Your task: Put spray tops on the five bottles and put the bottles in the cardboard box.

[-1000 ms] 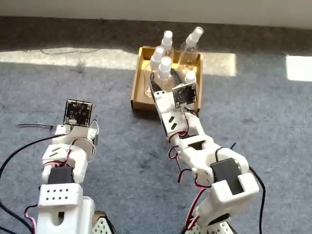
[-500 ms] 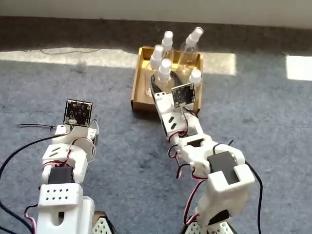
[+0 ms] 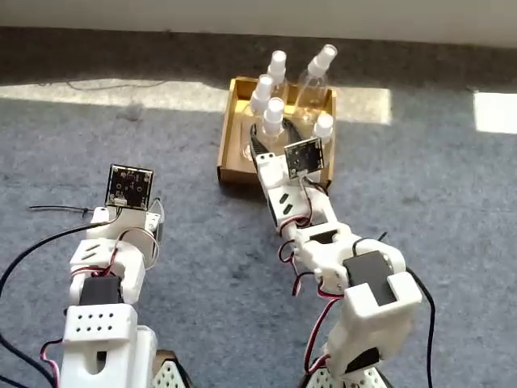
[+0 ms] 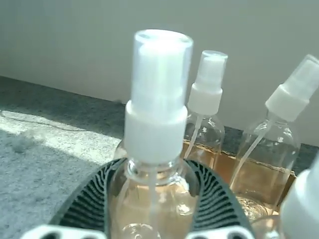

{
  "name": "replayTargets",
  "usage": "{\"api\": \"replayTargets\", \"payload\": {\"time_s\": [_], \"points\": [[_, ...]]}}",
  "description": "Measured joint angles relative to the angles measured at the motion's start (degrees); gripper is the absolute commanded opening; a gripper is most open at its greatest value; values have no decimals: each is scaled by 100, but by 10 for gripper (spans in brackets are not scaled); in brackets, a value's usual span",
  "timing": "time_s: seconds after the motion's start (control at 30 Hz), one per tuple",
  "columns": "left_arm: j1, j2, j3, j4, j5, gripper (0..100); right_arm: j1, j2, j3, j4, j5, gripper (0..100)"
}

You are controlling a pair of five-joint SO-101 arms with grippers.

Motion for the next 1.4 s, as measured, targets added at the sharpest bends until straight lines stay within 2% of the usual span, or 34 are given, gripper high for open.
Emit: {"api": "replayTargets", "payload": {"time_s": [0.2,1.13,1.4], "points": [[0,0,0,0,0,161,0,0,0,0,0,128],[0,0,0,0,0,161,0,0,0,0,0,135],[0,0,0,0,0,161,0,0,0,0,281,135]]}}
